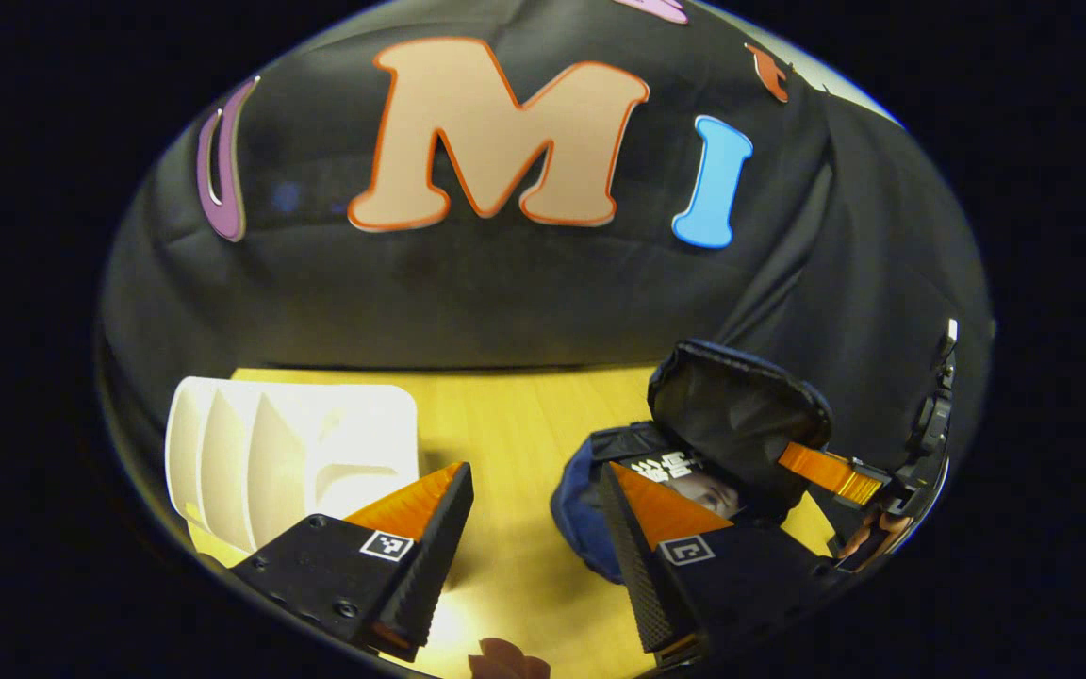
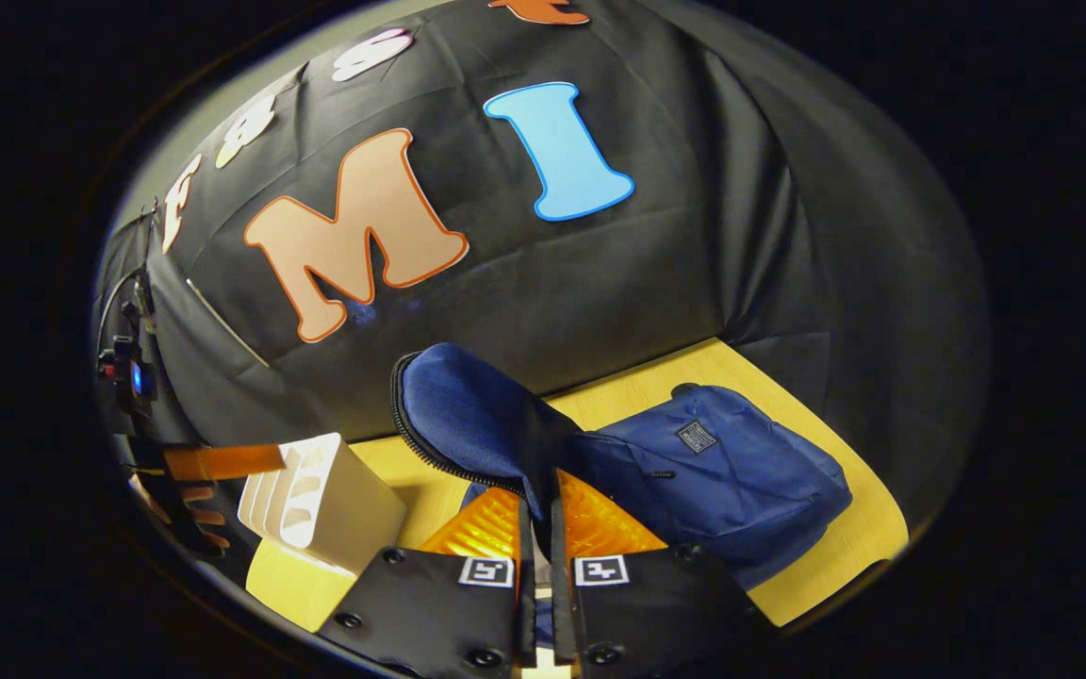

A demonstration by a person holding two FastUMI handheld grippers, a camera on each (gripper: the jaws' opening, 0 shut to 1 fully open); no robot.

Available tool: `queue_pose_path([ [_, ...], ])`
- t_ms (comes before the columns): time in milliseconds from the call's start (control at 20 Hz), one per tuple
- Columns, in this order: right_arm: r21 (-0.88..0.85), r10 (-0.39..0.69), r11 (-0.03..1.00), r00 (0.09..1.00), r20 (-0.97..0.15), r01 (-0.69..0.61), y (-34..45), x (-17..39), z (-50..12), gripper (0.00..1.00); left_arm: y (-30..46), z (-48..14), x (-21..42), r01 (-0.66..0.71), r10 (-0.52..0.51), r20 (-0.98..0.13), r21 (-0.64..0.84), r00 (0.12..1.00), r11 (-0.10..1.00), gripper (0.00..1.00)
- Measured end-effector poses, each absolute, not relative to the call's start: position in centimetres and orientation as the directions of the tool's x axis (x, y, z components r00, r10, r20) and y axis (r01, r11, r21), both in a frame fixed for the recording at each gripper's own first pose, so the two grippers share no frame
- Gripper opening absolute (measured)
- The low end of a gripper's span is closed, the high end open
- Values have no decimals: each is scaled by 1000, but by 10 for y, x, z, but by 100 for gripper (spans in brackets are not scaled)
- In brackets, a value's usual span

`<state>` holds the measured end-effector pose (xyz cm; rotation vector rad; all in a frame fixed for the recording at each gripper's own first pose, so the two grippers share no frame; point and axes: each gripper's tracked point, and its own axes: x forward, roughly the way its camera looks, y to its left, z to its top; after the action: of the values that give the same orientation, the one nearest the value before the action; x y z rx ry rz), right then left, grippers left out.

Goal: Open the schoolbag, grab two books from the bookshelf and put them into the schoolbag.

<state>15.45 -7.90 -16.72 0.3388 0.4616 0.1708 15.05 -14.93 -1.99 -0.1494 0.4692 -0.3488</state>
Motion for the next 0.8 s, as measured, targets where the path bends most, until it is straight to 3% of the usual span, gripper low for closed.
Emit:
queue_pose_path([
  [50, 362, 245, 927, 883, -401, -94, -76, 150, -161, 9, -138, -9, 147, 281, -347, -390, -218, 853, 935, 79],
  [150, 373, 270, 920, 885, -378, -121, -59, 150, -155, 54, -111, 13, 144, 250, -307, -344, -201, 888, 947, 84],
  [250, 334, 271, 932, 887, -373, -144, -45, 145, -150, 100, -97, 28, 142, 230, -279, -307, -187, 910, 955, 80],
  [350, 302, 286, 936, 888, -360, -179, -28, 138, -139, 99, -89, 36, 140, 216, -259, -284, -174, 923, 961, 78],
  [500, 273, 310, 935, 896, -319, -227, -3, 127, -115, 100, -77, 39, 127, 211, -244, -268, -144, 932, 967, 94],
  [650, 234, 307, 941, 909, -283, -245, 15, 115, -90, 100, -66, 43, 114, 201, -231, -254, -139, 939, 970, 94],
  [700, 228, 307, 941, 914, -264, -250, 20, 109, -78, 100, -60, 47, 109, 190, -220, -240, -141, 946, 972, 90],
  [800, 209, 298, 944, 929, -218, -254, 28, 93, -56, 100, -49, 56, 100, 159, -185, -211, -136, 960, 978, 94],
])
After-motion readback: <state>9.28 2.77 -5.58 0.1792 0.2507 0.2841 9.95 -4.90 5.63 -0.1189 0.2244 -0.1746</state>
